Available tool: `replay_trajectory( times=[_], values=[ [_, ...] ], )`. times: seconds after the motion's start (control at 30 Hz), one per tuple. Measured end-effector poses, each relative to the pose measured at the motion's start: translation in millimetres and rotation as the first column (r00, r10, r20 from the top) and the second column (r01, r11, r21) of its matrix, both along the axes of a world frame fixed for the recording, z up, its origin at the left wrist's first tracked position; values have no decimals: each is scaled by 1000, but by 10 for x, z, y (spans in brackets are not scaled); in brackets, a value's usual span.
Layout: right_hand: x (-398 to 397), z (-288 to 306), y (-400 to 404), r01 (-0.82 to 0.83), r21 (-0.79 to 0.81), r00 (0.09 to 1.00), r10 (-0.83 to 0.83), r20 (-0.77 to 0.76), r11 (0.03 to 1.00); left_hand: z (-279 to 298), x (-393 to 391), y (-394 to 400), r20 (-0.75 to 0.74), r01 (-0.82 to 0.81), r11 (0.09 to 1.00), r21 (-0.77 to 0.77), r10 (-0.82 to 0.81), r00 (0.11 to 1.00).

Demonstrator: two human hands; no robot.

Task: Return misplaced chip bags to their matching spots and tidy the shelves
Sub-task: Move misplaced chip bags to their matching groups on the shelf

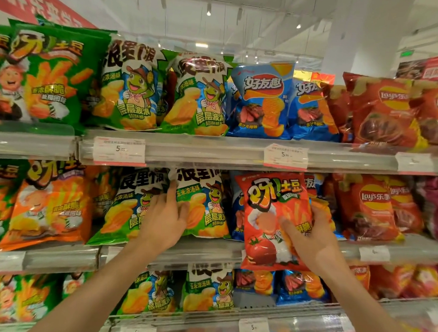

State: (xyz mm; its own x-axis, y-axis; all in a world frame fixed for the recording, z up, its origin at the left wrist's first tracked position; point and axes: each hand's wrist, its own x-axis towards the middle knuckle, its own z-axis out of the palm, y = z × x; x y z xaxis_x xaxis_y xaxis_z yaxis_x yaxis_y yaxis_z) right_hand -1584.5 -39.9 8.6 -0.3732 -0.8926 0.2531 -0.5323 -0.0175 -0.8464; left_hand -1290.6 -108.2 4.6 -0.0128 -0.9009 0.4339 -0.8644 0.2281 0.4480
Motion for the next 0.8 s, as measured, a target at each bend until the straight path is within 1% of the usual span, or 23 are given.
replay_trajectory(
  times=[0.07, 0.13, 0.2, 0.33, 0.5, 0.6, 0.7, 0.8],
  values=[
    [32, -4, -38, -5, -6, 1000, 5, 10, 1000, -83, 49, -40, 143, -24, 996, -81, 35, 989],
    [74, -7, -73, -7, -5, 1000, 7, 19, 1000, -156, 99, -116, 278, -11, 988, -151, 53, 959],
    [114, -22, -96, -14, -15, 1000, 15, 14, 1000, -148, 117, -134, 336, 16, 984, -179, 46, 941],
    [166, -65, -120, -27, -39, 999, 28, 23, 999, -126, 55, -86, 350, 55, 987, -153, 2, 937],
    [173, -105, -134, -40, -44, 999, 41, 36, 998, -247, -14, -110, 471, 90, 990, -107, -29, 881],
    [171, -107, -129, -40, -40, 998, 42, 44, 998, -297, 16, -174, 490, 75, 990, -121, -6, 872],
    [175, -123, -122, -30, -38, 998, 32, 53, 999, -309, 7, -189, 507, 69, 993, -95, -12, 862],
    [194, -117, -85, -26, -37, 996, 29, 81, 999, -266, -16, -152, 468, 73, 988, -138, 0, 884]
  ],
)
